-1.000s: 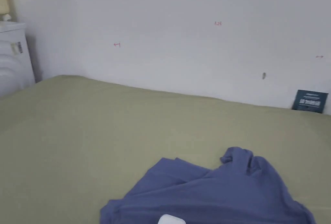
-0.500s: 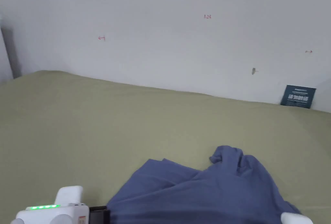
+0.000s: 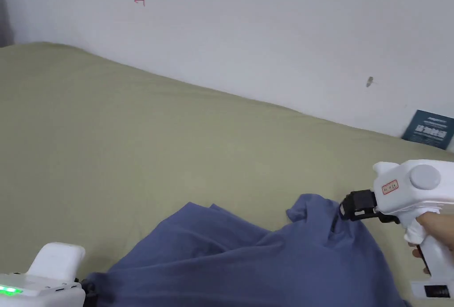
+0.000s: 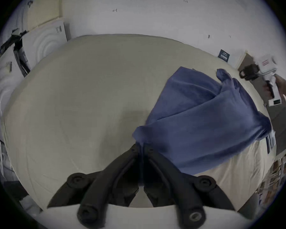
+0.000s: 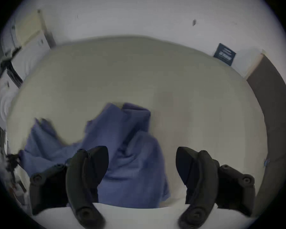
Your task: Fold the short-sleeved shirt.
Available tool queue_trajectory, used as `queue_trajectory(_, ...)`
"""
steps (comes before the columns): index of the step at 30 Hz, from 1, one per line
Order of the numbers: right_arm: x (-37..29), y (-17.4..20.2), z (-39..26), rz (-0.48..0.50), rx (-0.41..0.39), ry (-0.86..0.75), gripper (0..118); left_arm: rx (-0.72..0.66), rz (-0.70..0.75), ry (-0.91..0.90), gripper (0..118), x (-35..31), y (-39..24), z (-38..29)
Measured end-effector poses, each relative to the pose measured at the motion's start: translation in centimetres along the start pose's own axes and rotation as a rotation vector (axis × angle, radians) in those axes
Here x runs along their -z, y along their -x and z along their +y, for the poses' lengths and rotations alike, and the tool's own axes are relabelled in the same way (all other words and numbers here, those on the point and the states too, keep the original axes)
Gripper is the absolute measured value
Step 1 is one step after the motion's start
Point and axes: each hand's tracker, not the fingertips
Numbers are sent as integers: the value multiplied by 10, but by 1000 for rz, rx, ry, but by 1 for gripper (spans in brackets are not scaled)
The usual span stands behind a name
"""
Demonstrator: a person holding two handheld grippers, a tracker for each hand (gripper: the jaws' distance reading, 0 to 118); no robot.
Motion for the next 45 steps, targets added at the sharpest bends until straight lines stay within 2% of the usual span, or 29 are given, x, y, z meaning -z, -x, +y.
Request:
queue_trajectory(1, 18, -2, 9, -11, -59, 20, 88, -21, -5, -1, 1, 2, 0, -1)
queue_trajectory(3, 41, 0, 15, -25, -117, 36, 88, -35, -10, 18, 1, 7, 0, -6)
queue_trajectory(6, 70, -4, 17, 19, -111, 145, 86, -19, -1, 23, 1, 16, 9, -12)
queue_trajectory(7, 74, -3, 16, 5, -129, 169, 70, -13, -3, 21, 1, 16, 9, -13)
queue_trajectory(8, 70, -1, 13, -1, -122, 141, 36, -15, -5, 20, 1, 10, 7, -7)
queue_trajectory(9, 64, -1, 13, 64, -100, 119, 5, -20, -9, 22, 1, 9, 7, -5)
queue_trajectory(10, 58, 1, 12, 113, -94, 80, 5, -22, -13, 25, 1, 9, 8, -5)
queue_trajectory(12, 39, 17, 8, -33, -183, -21, 5, -21, -20, 28, 1, 3, 7, 1)
queue_trajectory(13, 28, 21, 8, -15, -198, -49, 5, -14, -23, 24, 1, 0, 7, 3)
queue_trajectory(14, 17, 25, 7, 0, -196, -83, 5, -9, -22, 15, 1, -3, 7, 5)
queue_trajectory(15, 2, 28, 5, -26, -191, -136, 5, -8, -24, 6, 1, -8, 7, 9)
queue_trajectory(16, -15, 29, 4, -15, -161, -200, 5, -20, -39, -16, 1, -11, 12, 14)
queue_trajectory(18, -39, 22, 10, -11, -144, -301, 5, -40, -78, -73, 1, -24, 15, 31)
queue_trajectory(20, -80, 19, 11, 15, -149, -403, 5, -21, -89, -118, 1, -40, 14, 54)
queue_trajectory(24, -152, 9, 21, -14, -162, -534, 5, 83, -63, -237, 1, -77, 2, 119)
queue_trajectory(30, -257, -12, 42, -137, -64, -750, 5, 172, -70, -346, 1, -119, -14, 229)
queue_trajectory(34, -297, -33, 70, -237, -48, -840, 5, 314, 76, -435, 1, -133, -39, 297)
queue_trajectory(36, -310, -43, 81, -269, -23, -872, 5, 326, 71, -455, 1, -141, -48, 324)
queue_trajectory(39, -328, -57, 92, -273, 74, -920, 5, 374, 172, -491, 1, -147, -62, 365)
queue_trajectory(41, -336, -66, 103, -301, 96, -937, 5, 399, 221, -533, 1, -150, -68, 387)
queue_trajectory(45, -359, -76, 121, -355, 102, -1013, 5, 298, 216, -603, 1, -159, -65, 437)
